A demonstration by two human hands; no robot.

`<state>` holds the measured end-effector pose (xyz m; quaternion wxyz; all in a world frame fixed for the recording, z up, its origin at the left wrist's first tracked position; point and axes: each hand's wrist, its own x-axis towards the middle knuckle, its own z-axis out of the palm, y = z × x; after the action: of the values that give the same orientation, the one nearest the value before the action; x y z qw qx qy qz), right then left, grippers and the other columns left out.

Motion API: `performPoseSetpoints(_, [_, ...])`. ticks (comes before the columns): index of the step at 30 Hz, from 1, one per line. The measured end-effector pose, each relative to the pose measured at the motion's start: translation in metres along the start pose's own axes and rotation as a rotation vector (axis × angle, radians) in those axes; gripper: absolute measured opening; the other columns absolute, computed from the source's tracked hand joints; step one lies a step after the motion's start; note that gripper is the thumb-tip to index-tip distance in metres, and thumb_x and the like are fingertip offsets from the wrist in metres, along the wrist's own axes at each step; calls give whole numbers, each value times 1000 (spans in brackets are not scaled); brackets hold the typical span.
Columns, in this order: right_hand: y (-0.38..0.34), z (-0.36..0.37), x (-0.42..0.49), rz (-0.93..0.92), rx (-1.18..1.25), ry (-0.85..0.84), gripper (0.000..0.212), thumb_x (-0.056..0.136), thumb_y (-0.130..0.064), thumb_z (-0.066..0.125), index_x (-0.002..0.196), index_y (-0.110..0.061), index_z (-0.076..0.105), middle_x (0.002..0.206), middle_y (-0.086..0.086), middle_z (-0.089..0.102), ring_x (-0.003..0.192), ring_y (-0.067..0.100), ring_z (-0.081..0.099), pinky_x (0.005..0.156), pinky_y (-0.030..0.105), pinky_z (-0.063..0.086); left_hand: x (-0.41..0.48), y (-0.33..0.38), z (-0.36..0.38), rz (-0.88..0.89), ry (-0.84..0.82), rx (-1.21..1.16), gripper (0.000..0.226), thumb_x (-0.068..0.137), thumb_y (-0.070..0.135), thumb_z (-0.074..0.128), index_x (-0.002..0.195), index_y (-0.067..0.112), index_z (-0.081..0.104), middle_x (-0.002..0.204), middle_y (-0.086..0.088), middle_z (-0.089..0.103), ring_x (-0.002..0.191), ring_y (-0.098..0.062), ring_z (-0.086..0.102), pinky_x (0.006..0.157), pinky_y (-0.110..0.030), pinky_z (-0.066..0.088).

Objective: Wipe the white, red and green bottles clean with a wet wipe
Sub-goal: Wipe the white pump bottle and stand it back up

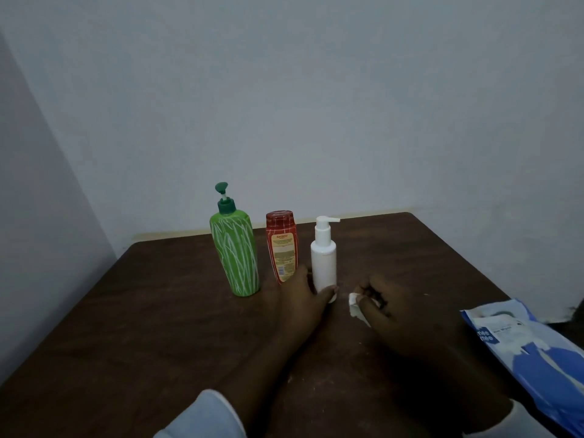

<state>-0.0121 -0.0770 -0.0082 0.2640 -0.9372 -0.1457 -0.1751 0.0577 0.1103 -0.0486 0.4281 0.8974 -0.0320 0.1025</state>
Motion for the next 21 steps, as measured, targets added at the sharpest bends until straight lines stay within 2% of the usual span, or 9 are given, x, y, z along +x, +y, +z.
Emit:
performPoseSetpoints(2, [0,-1,0,-10,-18,-12,5,92,-47,53,90,-43,51,78,-19,59,82,-9,56,61,11,47,9,4,9,-29,18,2,53,88,33,79,133,19,54,137,-2,64,122,-16,62,87,-19,46])
performPoseSetpoints(6, [-1,1,-1,-27,18,-12,9,92,-40,57,83,-38,54,73,-16,59,80,-7,57,63,7,42,25,9,22,-69,57,-4,50,86,32,81,127,20,55,133,-3,65,120,-18,63,97,-33,55])
performPoseSetpoints(8, [1,3,0,-23,8,21,10,91,-41,57,84,-34,57,73,-13,60,72,0,59,61,12,43,32,10,27,-89,75,-13,50,87,32,80,127,20,54,133,-4,65,121,-20,63,99,-35,55])
performPoseSetpoints(11, [4,4,1,-17,27,52,12,90,-42,57,84,-32,58,73,-12,61,71,1,58,60,15,45,35,10,34,-100,96,-18,50,89,34,77,130,19,53,134,-4,64,122,-21,63,101,-39,55])
performPoseSetpoints(13, [5,5,1,-7,51,22,10,90,-39,58,85,-31,59,74,-11,61,73,1,58,61,13,44,35,8,39,-95,109,-24,50,91,34,75,132,19,52,135,-4,64,124,-21,62,103,-39,54])
performPoseSetpoints(17, [5,5,0,-26,-1,76,13,88,-38,60,79,-30,60,70,-11,59,66,0,56,61,7,36,34,7,41,-97,123,-26,50,92,34,74,133,18,51,135,-4,63,124,-21,62,104,-40,53])
performPoseSetpoints(21, [8,8,1,-35,16,49,10,89,-40,58,82,-33,59,71,-16,60,74,-3,57,62,6,39,34,7,41,-114,110,-15,49,92,37,73,132,19,51,135,-4,64,123,-21,62,104,-39,54])
